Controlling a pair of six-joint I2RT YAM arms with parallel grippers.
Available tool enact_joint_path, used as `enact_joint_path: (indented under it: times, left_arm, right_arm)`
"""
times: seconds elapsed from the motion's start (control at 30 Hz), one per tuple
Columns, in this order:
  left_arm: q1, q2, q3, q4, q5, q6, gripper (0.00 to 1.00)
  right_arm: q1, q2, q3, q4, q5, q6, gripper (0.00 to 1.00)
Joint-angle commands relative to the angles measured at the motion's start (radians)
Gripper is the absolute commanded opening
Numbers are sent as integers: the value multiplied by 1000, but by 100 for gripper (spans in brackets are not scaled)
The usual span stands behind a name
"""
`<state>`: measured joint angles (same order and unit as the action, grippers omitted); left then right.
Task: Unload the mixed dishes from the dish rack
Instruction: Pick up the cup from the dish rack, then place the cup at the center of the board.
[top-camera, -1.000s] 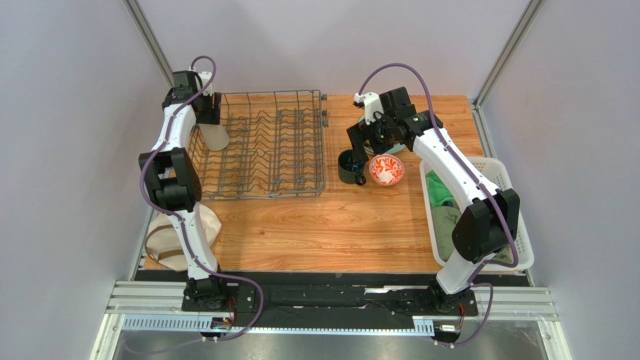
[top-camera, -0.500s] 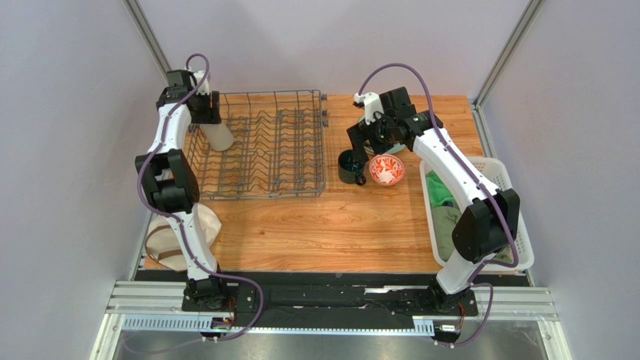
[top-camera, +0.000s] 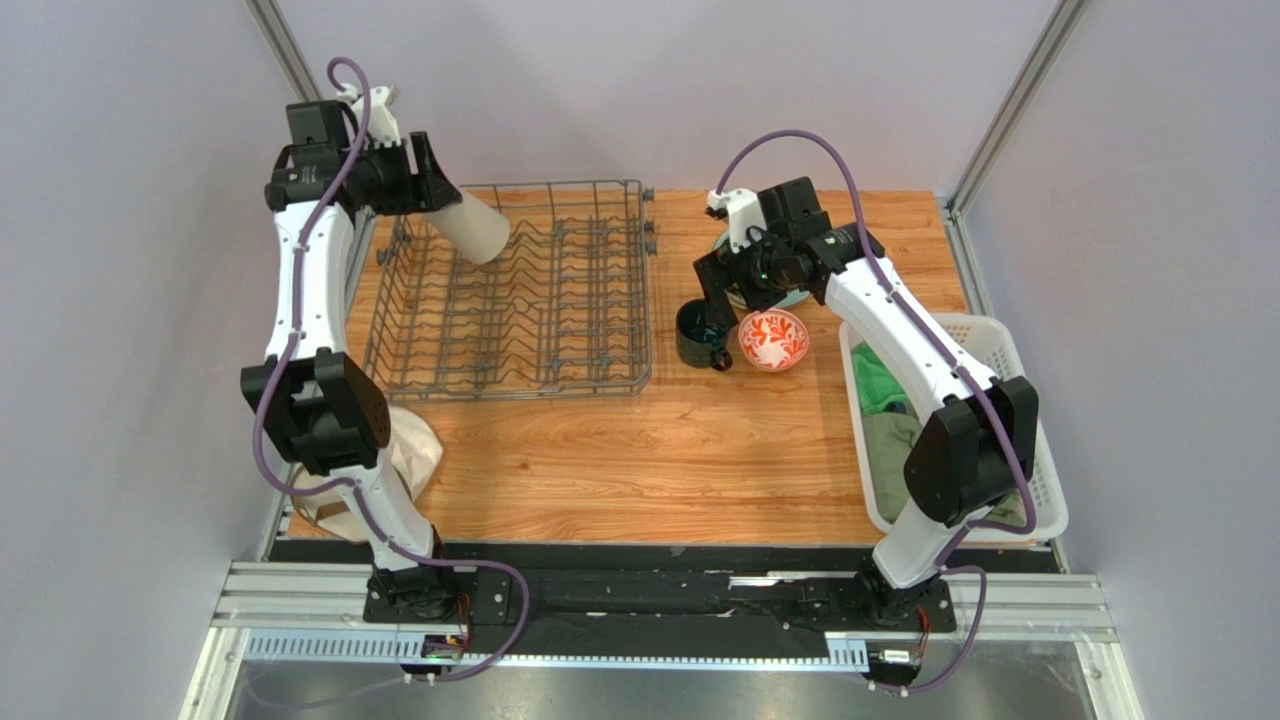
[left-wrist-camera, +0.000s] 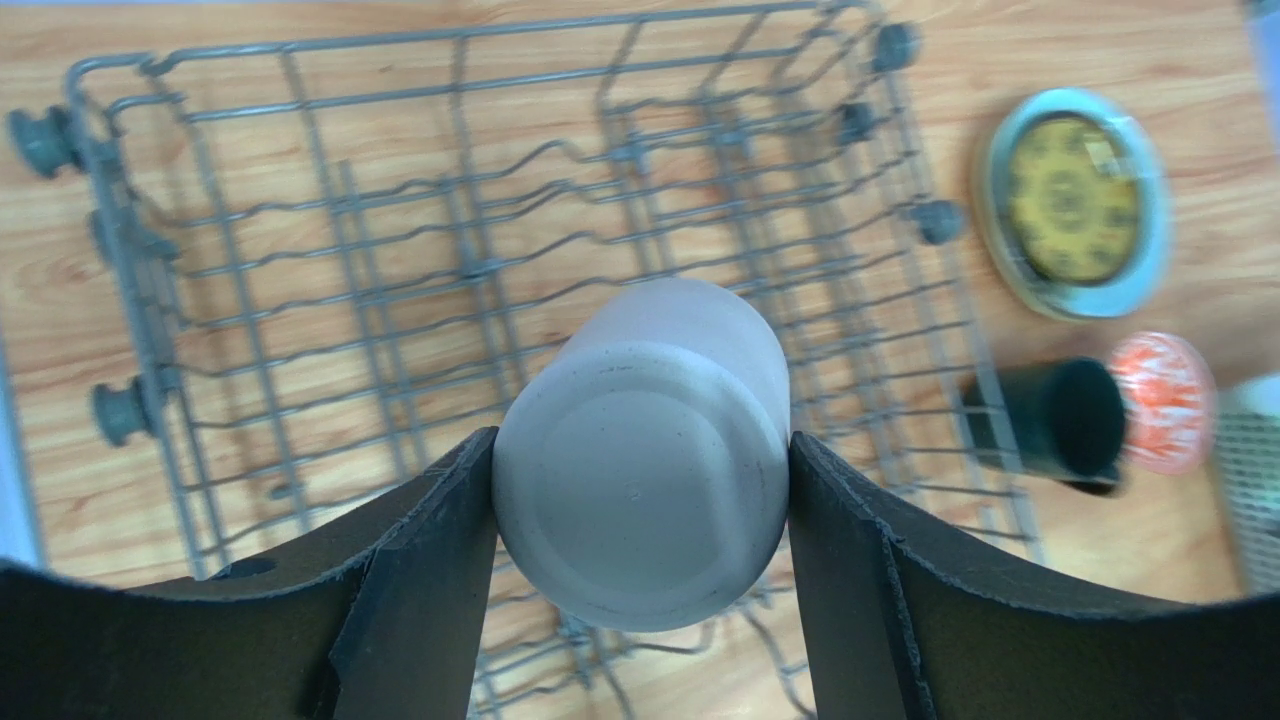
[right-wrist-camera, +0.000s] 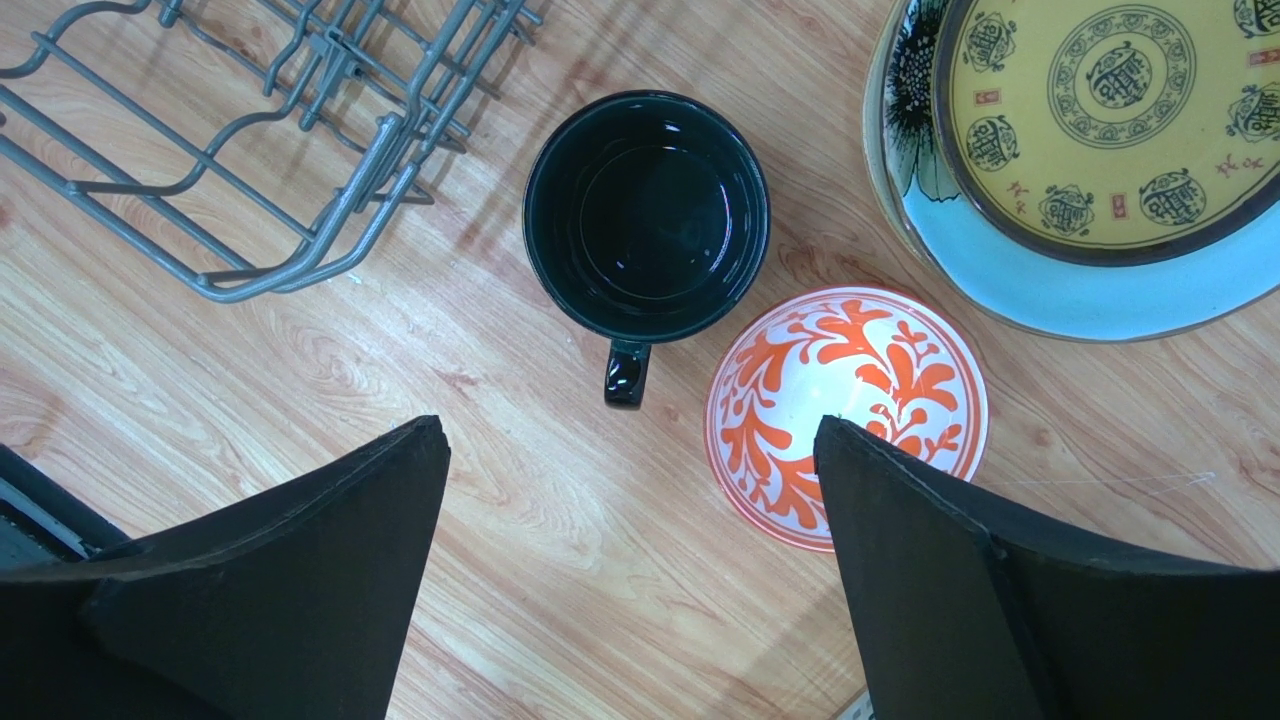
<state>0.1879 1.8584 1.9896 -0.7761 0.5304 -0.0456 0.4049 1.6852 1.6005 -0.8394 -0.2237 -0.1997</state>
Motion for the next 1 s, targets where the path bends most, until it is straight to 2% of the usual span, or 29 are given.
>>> enact_joint_path:
  times: [0.0,0.23,0.43,0.5,0.63,0.77,0.83,0.97]
  left_arm:
    - [7,-131,-15,-5,193,-102,8]
    - [10,-266,-221,172,544,-279,0]
    - [12,-335,-386,359,721,-478,0]
    - [12,-361,-454,472,765,-546,0]
    - [10,-406,-578,713,793,-776,0]
    - [10,-448,-704,985,795,-931,0]
    - [12,-465,-745,1085,789,-1026,0]
    - [10,-508,-869,1393,754,-1204,0]
  right_arm:
    - [3,-30,4,39,-37,-7,97]
    - [-5,-56,-23,98,-167,48,95]
    - [-24,-128,-177,337,-351,144,89]
    - [-28,-163,-241,449,-414,181,89]
    - [-29,-222,-344,652,-506,301,86]
    - [-28,-280,-444,927,-546,442,85]
    - [-28,-295,-473,985,-546,508,85]
    - [-28,-295,-496,1098,-542,597,85]
